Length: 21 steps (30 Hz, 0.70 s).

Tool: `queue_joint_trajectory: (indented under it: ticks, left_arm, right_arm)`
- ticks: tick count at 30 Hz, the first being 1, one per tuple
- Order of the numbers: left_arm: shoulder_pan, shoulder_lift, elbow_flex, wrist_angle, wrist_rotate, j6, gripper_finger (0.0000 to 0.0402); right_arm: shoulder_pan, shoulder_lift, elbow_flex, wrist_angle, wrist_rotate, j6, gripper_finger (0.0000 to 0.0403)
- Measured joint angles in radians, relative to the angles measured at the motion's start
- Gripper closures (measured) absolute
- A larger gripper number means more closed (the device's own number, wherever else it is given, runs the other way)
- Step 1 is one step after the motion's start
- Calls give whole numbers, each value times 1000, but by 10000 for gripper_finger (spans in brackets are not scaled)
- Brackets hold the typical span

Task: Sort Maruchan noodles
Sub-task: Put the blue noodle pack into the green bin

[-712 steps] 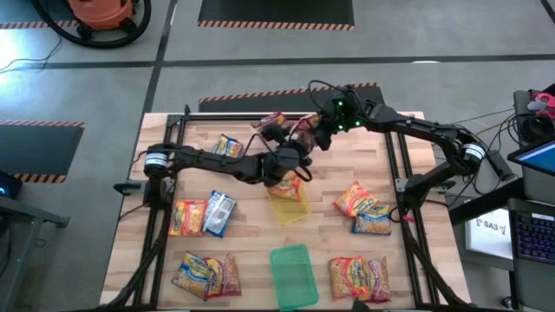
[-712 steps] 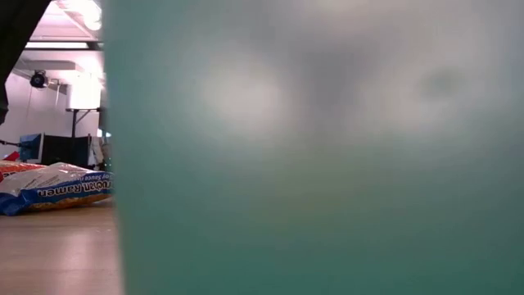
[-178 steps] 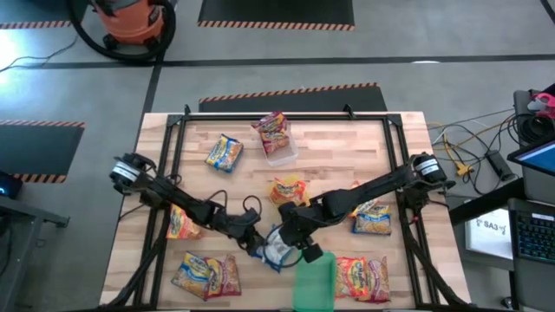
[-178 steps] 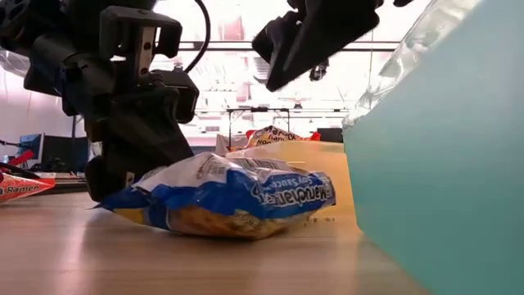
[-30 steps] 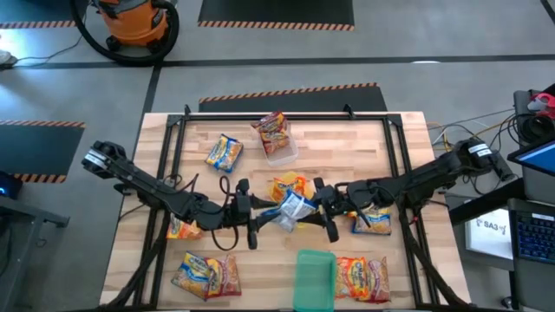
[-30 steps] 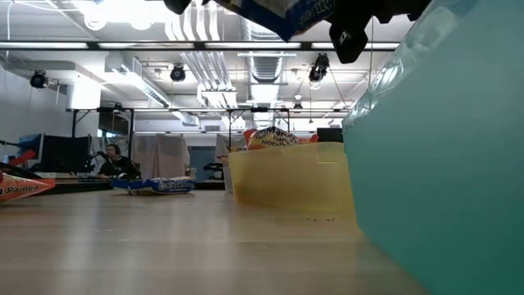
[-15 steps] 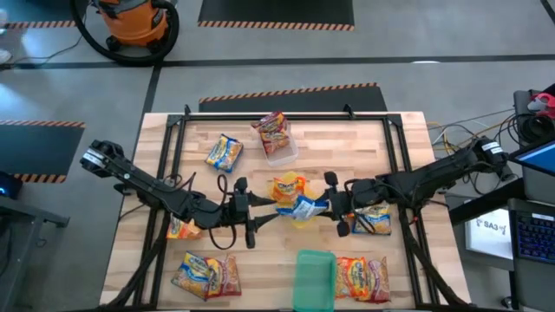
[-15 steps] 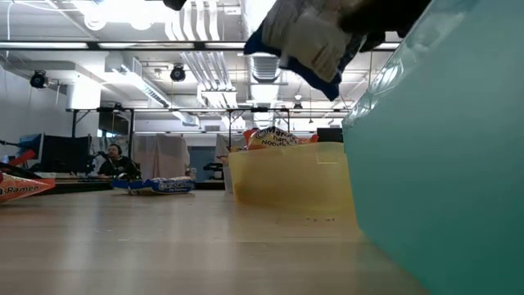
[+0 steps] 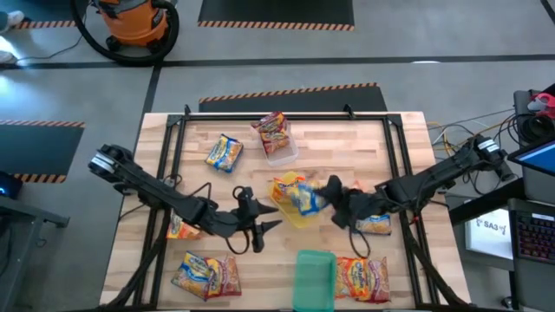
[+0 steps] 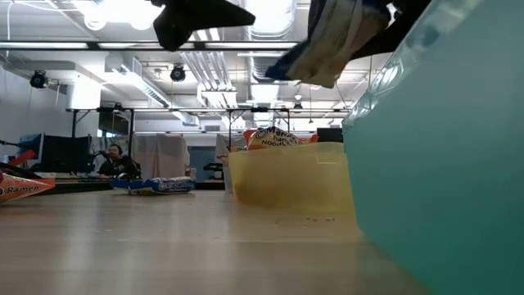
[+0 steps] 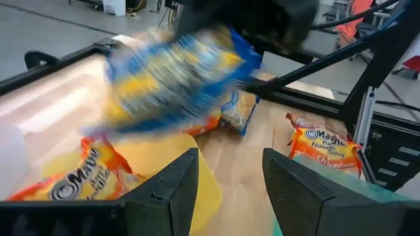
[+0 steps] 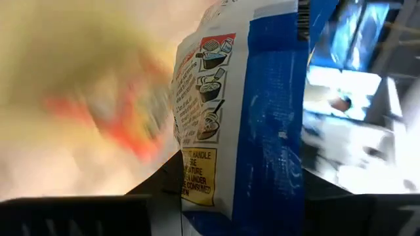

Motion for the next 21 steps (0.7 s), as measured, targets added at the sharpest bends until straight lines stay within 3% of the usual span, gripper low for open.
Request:
queue_joint_trajectory:
  ticks: [2, 5, 11, 16, 21]
  left_arm:
    - [0, 17, -1, 11, 0, -9, 248]
    - [0, 38, -1, 38, 0, -12, 248]
    - [3, 46, -1, 47, -1, -6, 248]
    - [5, 46, -1, 45, 2, -22, 248]
    - [6, 46, -1, 30, 72, -71, 248]
  right_arm:
    - [0, 11, 15, -25, 101, -103, 291]
    - [1, 17, 21, -46, 167, -235, 291]
    - [49, 18, 24, -58, 164, -270, 292]
    - [128, 23, 40, -172, 163, -302, 292]
    - [210, 23, 64, -269, 163, -303, 290]
